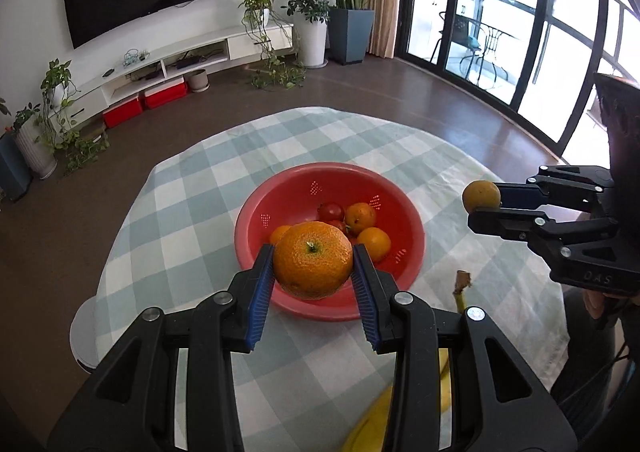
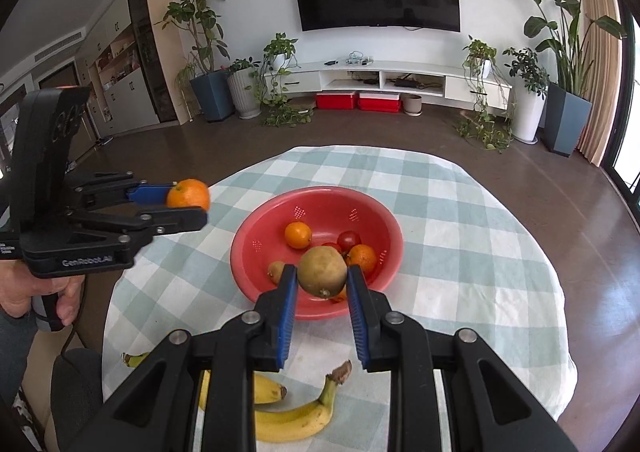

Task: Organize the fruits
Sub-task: 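Carry the orange and kiwi into the red bowl and open both tools, then withdraw both tools from the bowl toward the two bananas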

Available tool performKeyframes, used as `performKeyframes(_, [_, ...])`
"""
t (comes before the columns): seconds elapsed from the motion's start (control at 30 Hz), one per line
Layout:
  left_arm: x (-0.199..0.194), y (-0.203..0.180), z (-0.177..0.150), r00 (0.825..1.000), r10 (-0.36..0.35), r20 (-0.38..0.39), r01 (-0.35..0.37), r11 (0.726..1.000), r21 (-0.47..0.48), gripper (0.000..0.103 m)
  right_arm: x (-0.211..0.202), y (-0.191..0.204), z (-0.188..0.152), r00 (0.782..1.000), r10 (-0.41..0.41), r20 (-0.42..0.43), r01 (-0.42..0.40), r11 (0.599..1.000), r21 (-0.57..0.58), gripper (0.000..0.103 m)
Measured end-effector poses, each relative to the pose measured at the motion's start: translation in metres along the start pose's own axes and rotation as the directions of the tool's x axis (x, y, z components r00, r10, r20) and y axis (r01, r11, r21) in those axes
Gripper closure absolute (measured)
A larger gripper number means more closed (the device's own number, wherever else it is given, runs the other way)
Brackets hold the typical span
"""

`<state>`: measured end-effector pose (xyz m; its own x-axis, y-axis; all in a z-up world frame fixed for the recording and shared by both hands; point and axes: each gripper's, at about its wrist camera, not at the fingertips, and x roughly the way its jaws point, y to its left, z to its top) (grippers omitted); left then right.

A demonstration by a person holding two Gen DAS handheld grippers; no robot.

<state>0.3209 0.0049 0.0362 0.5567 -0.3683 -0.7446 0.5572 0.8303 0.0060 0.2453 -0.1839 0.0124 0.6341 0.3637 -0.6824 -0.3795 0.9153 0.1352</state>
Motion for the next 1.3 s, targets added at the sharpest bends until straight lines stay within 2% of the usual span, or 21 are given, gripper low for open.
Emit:
performKeyframes(0.3, [0.103, 0.003, 0.000, 0.987, 0.025, -0.158, -0.017, 0.998, 0.052, 0.067, 0.079, 0.008, 0.007, 0.991, 0.008, -0.131, -0.017, 0.998, -0.063, 0.076])
performKeyframes(0.47, [0.128, 0.004, -0.004, 0.984, 0.028, -0.177, -0.017, 0.998, 0.063, 0.067, 0.102, 0.010, 0.000, 0.985, 0.005, -0.175, -0.021, 0.996, -0.092, 0.076])
performKeyframes(0.73, [0.144, 0.003, -0.014, 0.978, 0.051, -0.200, -0.036, 0.996, 0.076, 0.066, 0.122, 0.005, -0.007, 0.974, -0.012, -0.228, -0.010, 0.996, -0.094, 0.076])
performKeyframes(1.1, [0.134, 0.002, -0.018, 0.982, 0.057, -0.182, -0.045, 0.996, 0.072, 0.065, 0.124, 0.008, -0.010, 0.973, -0.015, -0.230, -0.011, 0.994, -0.113, 0.075])
performKeyframes(1.2, [0.130, 0.003, -0.018, 0.983, 0.062, -0.172, -0.051, 0.996, 0.067, 0.064, 0.123, 0.008, -0.010, 0.974, -0.022, -0.224, -0.003, 0.994, -0.113, 0.072])
performKeyframes(1.3, [0.122, 0.004, -0.018, 0.986, 0.074, -0.152, -0.066, 0.996, 0.054, 0.059, 0.119, 0.007, -0.010, 0.977, -0.038, -0.210, 0.015, 0.994, -0.110, 0.061])
